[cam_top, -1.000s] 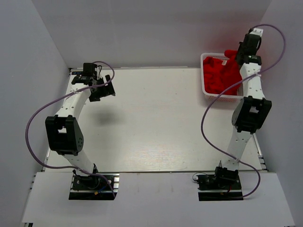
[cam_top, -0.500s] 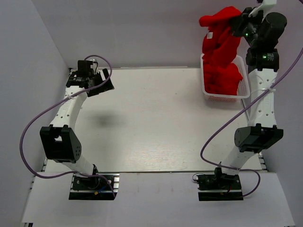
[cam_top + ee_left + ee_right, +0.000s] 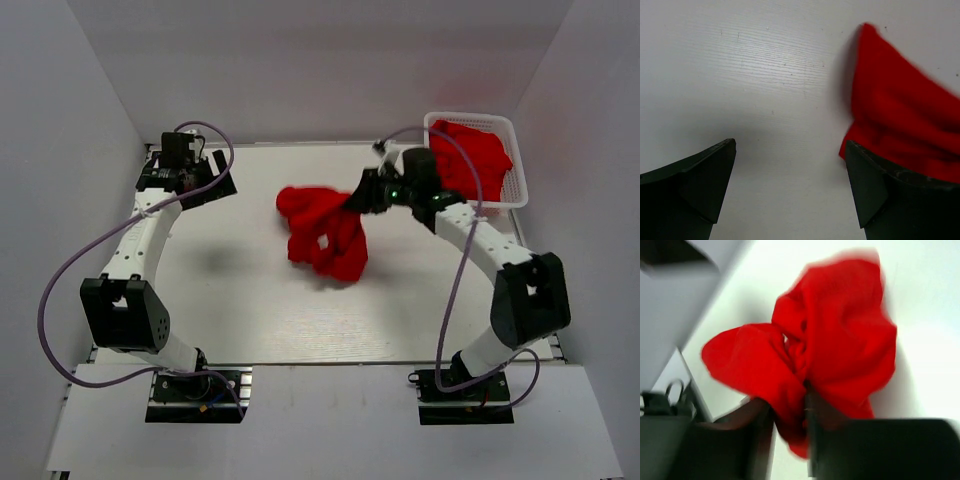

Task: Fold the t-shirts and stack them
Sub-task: Move the tshirt to the center of the board, then flatten out the tshirt

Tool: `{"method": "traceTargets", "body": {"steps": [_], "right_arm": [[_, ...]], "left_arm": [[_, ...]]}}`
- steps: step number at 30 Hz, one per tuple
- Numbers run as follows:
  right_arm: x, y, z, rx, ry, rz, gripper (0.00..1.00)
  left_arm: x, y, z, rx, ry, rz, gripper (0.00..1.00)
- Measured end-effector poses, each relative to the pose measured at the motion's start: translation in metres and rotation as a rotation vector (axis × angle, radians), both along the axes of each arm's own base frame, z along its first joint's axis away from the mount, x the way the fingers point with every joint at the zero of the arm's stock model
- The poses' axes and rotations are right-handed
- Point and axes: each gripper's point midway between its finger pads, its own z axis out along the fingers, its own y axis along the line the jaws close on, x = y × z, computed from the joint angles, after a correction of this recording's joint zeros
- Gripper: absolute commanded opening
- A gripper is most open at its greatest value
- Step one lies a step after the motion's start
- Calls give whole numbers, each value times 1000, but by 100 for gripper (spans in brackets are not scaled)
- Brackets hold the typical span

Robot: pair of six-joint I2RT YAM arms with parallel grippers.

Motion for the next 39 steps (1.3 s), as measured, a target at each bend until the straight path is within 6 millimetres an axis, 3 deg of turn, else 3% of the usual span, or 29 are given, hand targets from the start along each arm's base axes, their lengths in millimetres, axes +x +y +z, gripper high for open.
{"method": "traceTargets", "body": {"steps": [1, 2, 4, 6, 9, 15, 18, 27, 32, 35, 39], "right_arm": [[-13, 4, -45, -45, 96, 11, 63], [-29, 6, -91, -104, 209, 21, 90], [-42, 1, -134, -183, 323, 8, 90], [-50, -11, -158, -263, 391, -36, 90], [-42, -28, -151, -326, 334, -123, 90], [-21, -48, -91, -332, 159, -264, 90], [-14, -55, -80, -347, 131, -310, 90], [-22, -83, -92, -442, 146, -408, 90], [-39, -92, -89, -440, 132, -413, 90], [-56, -96, -107, -455, 164, -393, 90], [-76, -103, -138, -506, 241, -368, 90]], "left_arm": [[-1, 0, -2, 1, 7, 1, 100], [-3, 0, -5, 1, 14, 1, 100], [-5, 0, -9, 2, 28, 1, 100], [-8, 0, -15, 3, 43, 1, 100], [-15, 0, -29, 3, 83, -3, 100], [-26, -6, -44, -10, 146, -48, 100], [-27, -11, -47, -24, 158, -83, 100], [-33, -44, -52, -79, 154, -221, 100], [-51, -100, -60, -65, 163, -371, 100], [-72, -141, -68, -49, 173, -488, 100], [-114, -171, -88, -18, 234, -576, 100]]}}
